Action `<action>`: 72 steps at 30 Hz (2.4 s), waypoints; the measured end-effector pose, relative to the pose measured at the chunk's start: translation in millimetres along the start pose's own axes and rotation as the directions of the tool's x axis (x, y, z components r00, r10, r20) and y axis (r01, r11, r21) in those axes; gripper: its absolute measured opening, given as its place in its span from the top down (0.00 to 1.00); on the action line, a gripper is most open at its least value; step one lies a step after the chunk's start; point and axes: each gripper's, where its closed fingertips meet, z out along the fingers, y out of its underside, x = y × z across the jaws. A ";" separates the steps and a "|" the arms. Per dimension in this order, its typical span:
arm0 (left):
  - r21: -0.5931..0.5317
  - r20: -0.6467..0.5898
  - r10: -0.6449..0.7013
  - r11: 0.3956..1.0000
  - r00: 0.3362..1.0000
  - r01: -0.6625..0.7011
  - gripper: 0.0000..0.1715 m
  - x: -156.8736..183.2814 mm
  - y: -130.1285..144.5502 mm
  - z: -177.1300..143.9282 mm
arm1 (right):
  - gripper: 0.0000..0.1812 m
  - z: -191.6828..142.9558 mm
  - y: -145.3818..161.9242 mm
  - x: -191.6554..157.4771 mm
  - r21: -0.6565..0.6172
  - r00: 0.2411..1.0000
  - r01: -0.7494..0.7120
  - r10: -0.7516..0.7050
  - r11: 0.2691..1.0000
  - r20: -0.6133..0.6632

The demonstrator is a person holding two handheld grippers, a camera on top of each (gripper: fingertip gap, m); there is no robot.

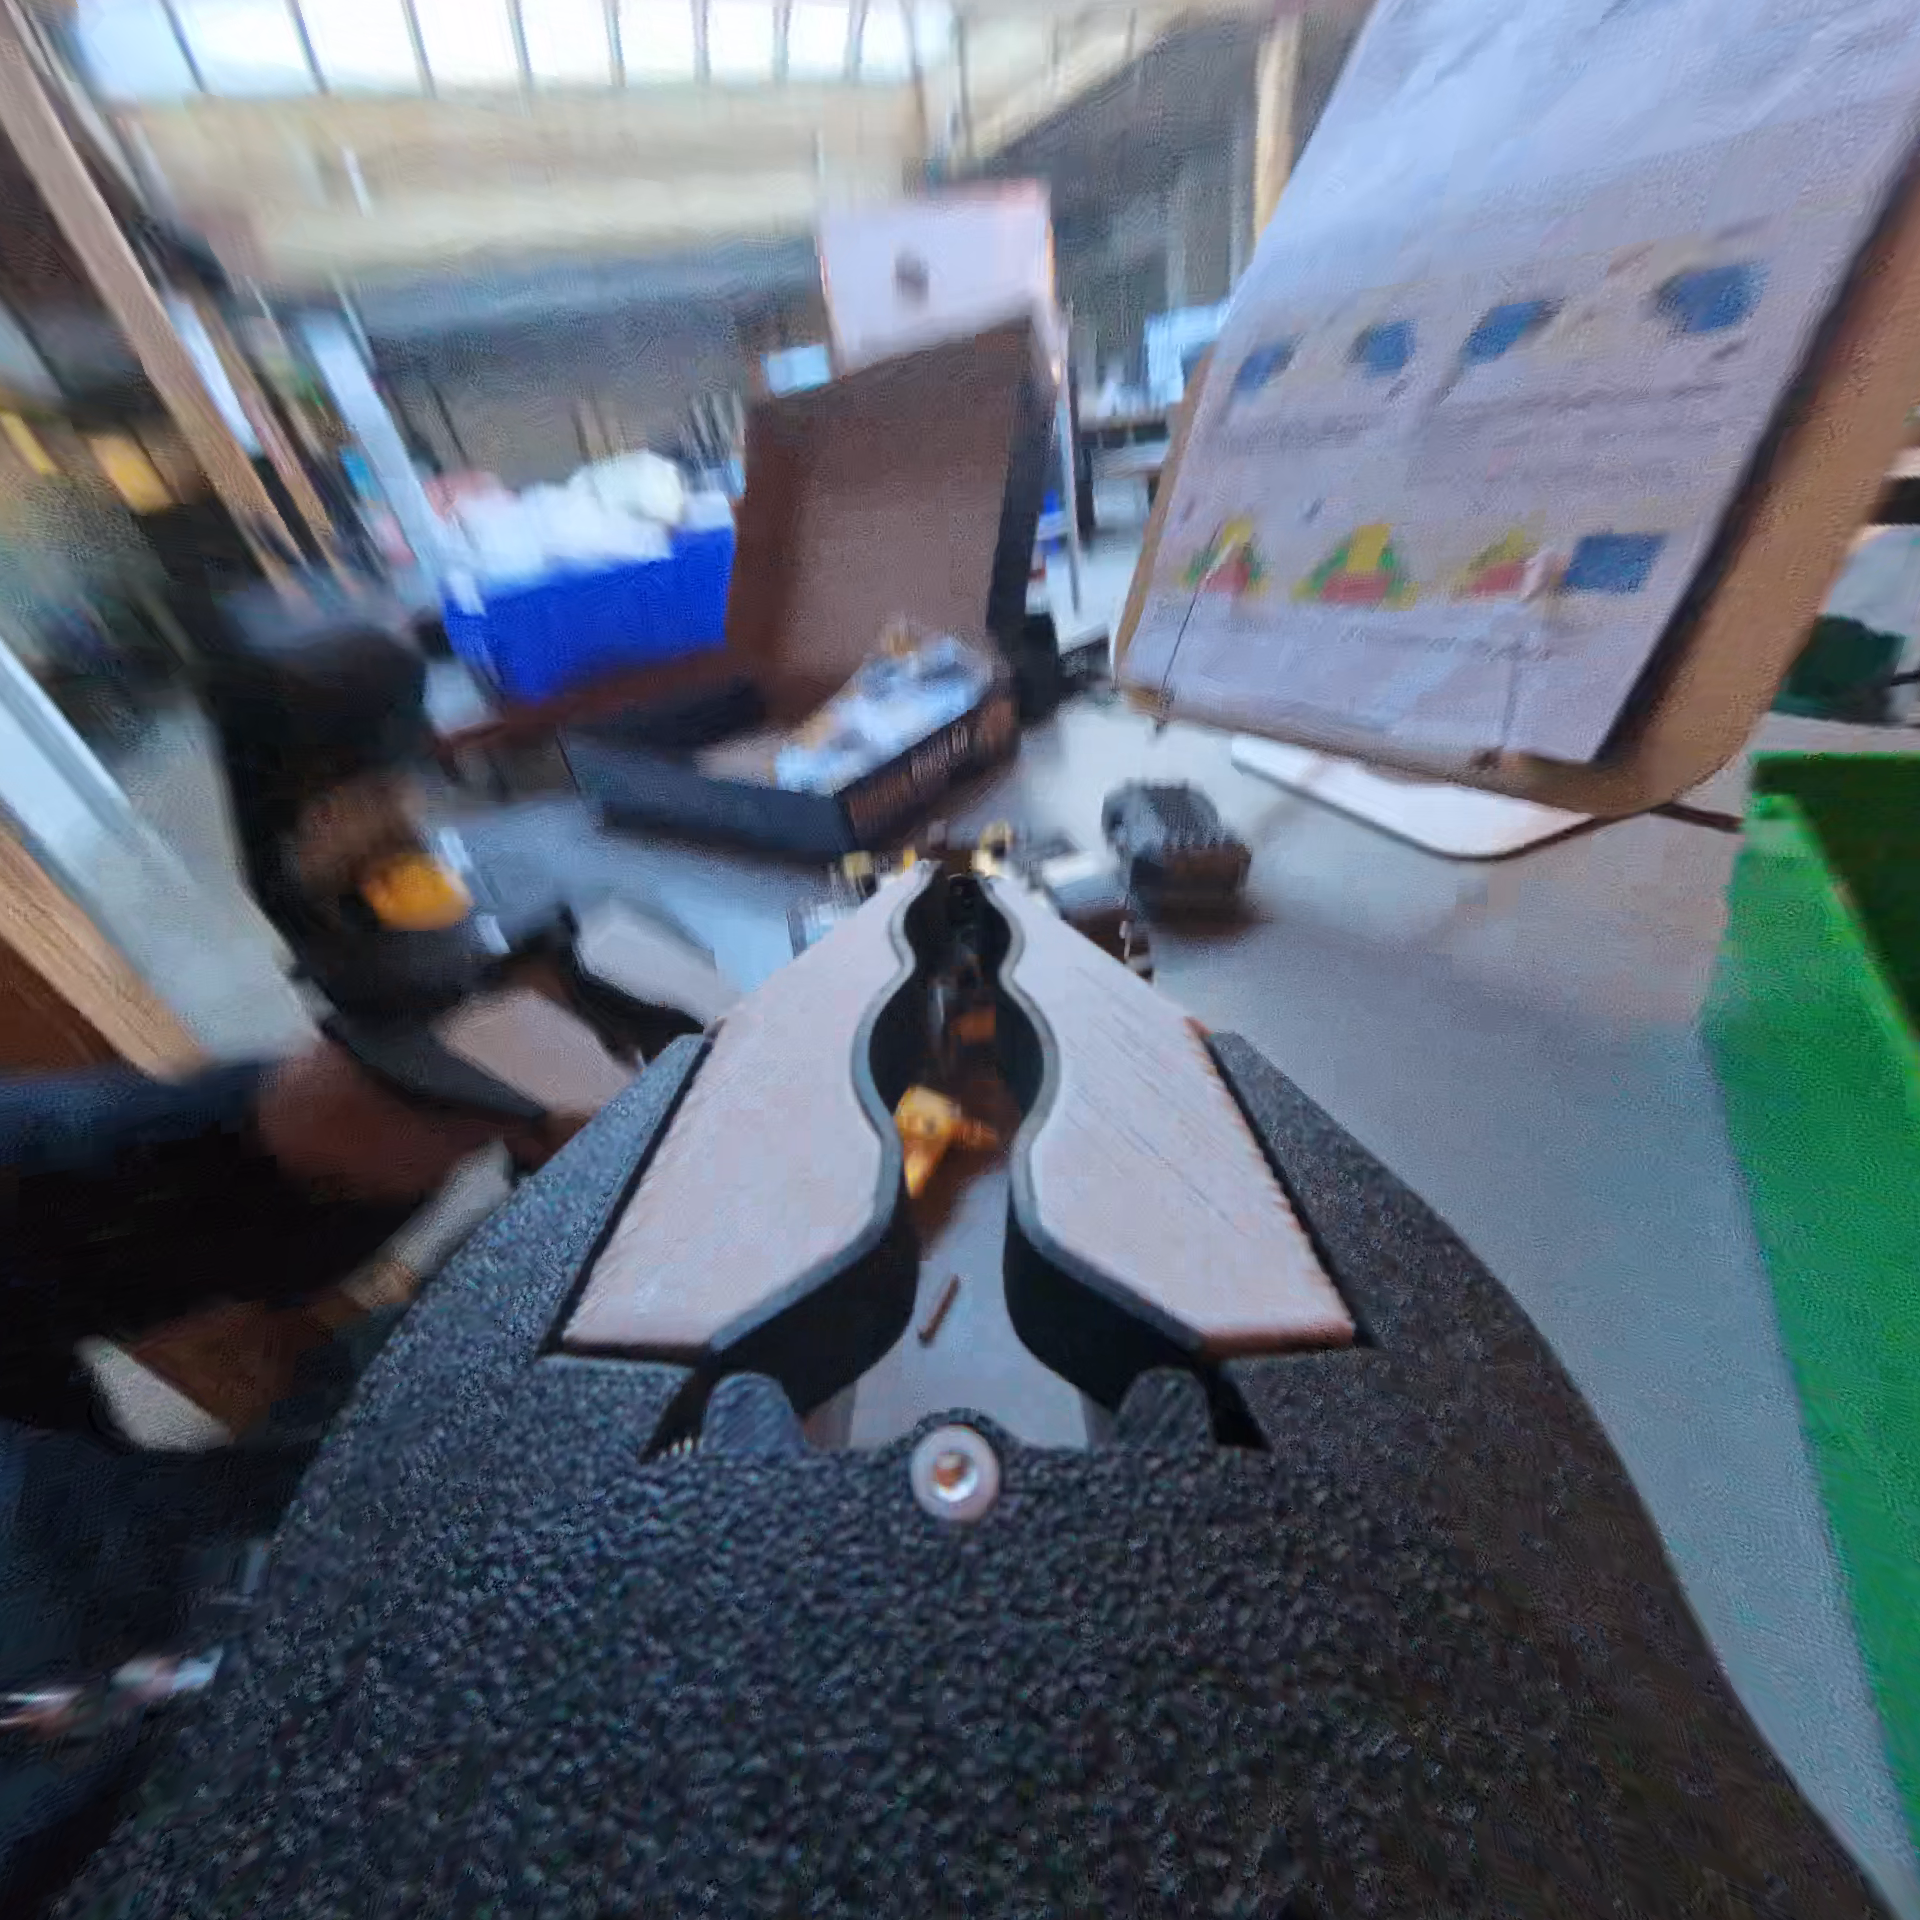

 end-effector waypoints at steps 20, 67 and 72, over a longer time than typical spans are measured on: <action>-0.057 0.068 0.069 0.996 0.995 -0.065 0.89 -10.8 19.9 15.3 | 0.95 -2.2 153.0 43.6 -0.661 0.995 -0.095 0.089 0.744 -0.043; 0.194 -0.098 -0.127 0.970 0.987 0.144 0.90 7.8 -31.2 -9.1 | 0.97 16.5 50.6 -58.1 -0.110 0.859 -0.182 0.212 0.977 0.467; 0.207 -0.107 -0.127 0.967 0.986 0.147 0.97 11.2 -28.8 -7.2 | 0.98 17.6 41.2 -66.6 -0.117 0.791 -0.315 0.329 0.942 0.517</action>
